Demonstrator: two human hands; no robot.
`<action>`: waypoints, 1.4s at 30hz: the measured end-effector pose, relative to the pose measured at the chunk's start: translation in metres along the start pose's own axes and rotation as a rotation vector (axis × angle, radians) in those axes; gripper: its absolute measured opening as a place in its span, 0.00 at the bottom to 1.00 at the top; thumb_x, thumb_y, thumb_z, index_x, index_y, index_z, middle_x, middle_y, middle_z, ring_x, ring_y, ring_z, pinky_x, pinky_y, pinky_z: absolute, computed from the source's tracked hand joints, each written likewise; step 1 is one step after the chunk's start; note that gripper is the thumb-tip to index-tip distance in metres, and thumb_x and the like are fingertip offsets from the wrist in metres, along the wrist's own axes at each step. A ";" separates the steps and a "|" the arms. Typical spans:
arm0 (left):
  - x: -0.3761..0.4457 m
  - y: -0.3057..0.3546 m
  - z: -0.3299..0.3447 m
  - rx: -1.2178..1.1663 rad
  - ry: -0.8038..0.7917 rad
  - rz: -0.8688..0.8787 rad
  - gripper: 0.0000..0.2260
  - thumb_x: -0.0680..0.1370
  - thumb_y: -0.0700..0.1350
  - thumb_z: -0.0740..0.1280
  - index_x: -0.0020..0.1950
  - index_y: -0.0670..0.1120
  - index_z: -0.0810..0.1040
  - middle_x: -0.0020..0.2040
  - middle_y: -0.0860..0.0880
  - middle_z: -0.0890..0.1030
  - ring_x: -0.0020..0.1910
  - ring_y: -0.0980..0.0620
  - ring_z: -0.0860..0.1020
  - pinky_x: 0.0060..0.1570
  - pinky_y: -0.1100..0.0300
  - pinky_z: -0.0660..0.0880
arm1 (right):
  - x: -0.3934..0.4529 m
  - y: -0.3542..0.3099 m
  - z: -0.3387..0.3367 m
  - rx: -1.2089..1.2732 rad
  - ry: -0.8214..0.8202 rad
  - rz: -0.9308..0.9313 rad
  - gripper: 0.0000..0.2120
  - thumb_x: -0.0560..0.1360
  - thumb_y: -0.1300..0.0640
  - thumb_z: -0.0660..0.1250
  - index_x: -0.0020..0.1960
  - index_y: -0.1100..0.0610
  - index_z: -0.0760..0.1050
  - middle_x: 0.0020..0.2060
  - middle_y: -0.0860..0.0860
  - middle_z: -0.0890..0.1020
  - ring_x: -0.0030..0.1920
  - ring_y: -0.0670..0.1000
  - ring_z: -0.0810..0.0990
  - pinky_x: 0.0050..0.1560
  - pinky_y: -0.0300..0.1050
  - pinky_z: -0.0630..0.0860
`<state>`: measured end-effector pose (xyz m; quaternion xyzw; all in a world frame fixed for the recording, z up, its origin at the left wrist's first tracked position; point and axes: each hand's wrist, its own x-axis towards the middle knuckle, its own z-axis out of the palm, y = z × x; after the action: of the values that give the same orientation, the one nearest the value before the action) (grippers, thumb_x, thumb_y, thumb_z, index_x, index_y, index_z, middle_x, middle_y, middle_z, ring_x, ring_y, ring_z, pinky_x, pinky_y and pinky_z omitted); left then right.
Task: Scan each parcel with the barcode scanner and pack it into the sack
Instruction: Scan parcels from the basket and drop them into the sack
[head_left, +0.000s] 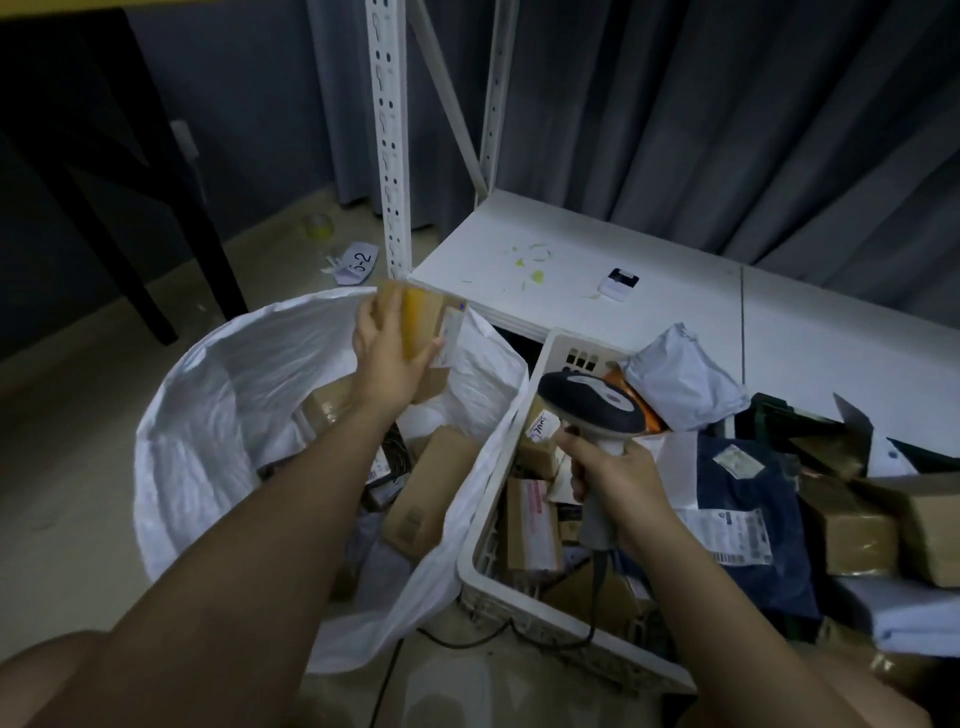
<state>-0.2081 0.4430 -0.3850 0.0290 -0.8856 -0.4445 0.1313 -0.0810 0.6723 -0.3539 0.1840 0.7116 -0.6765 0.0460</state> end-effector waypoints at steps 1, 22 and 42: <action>0.003 -0.007 0.007 0.163 -0.085 -0.006 0.35 0.76 0.49 0.68 0.78 0.55 0.52 0.77 0.40 0.49 0.74 0.38 0.54 0.72 0.42 0.56 | 0.003 0.001 -0.002 -0.006 0.001 0.014 0.06 0.74 0.58 0.71 0.41 0.57 0.75 0.24 0.48 0.77 0.25 0.45 0.75 0.30 0.40 0.72; -0.069 0.018 0.174 0.207 -0.553 0.038 0.19 0.72 0.47 0.70 0.60 0.40 0.76 0.57 0.41 0.78 0.56 0.43 0.76 0.51 0.57 0.71 | 0.070 0.022 -0.110 -0.136 0.118 0.169 0.09 0.73 0.61 0.71 0.39 0.60 0.73 0.27 0.56 0.73 0.22 0.49 0.70 0.24 0.39 0.68; -0.070 0.021 0.261 0.465 -0.364 -0.175 0.29 0.72 0.48 0.72 0.69 0.46 0.64 0.65 0.39 0.69 0.62 0.37 0.71 0.61 0.45 0.70 | 0.092 0.026 -0.133 0.007 0.011 0.258 0.08 0.74 0.61 0.69 0.39 0.59 0.73 0.27 0.53 0.72 0.22 0.48 0.69 0.24 0.37 0.68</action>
<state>-0.2072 0.6708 -0.5320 0.0544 -0.9667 -0.2374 -0.0785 -0.1337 0.8219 -0.3969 0.2776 0.6799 -0.6665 0.1280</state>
